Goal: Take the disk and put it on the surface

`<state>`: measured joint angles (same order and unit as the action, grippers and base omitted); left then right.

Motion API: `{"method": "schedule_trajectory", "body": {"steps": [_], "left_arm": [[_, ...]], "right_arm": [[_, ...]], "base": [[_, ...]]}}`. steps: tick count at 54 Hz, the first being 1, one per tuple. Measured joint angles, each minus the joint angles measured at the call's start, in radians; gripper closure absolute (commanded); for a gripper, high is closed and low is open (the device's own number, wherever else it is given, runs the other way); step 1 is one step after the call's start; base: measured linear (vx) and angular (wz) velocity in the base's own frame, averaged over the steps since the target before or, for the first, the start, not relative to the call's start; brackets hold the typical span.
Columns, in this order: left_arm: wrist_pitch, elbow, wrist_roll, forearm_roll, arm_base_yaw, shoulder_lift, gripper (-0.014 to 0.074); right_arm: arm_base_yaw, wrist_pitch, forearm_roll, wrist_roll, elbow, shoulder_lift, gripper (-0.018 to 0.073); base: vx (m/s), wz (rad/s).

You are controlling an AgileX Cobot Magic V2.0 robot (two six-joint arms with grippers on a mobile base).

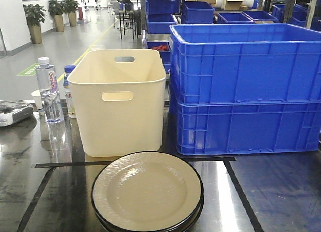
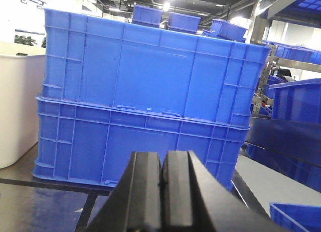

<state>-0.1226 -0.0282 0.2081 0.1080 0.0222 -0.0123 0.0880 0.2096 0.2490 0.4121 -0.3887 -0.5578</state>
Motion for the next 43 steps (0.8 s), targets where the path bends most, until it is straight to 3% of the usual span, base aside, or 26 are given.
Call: {"method": "schedule_trajectory", "body": {"steps": [43], "left_arm": [[-0.008, 0.0, -0.003, 0.0, 0.0, 0.0, 0.0595]], "right_arm": [[0.0, 0.0, 0.002, 0.0, 0.0, 0.0, 0.0568]], "base": [[0.0, 0.0]]}}
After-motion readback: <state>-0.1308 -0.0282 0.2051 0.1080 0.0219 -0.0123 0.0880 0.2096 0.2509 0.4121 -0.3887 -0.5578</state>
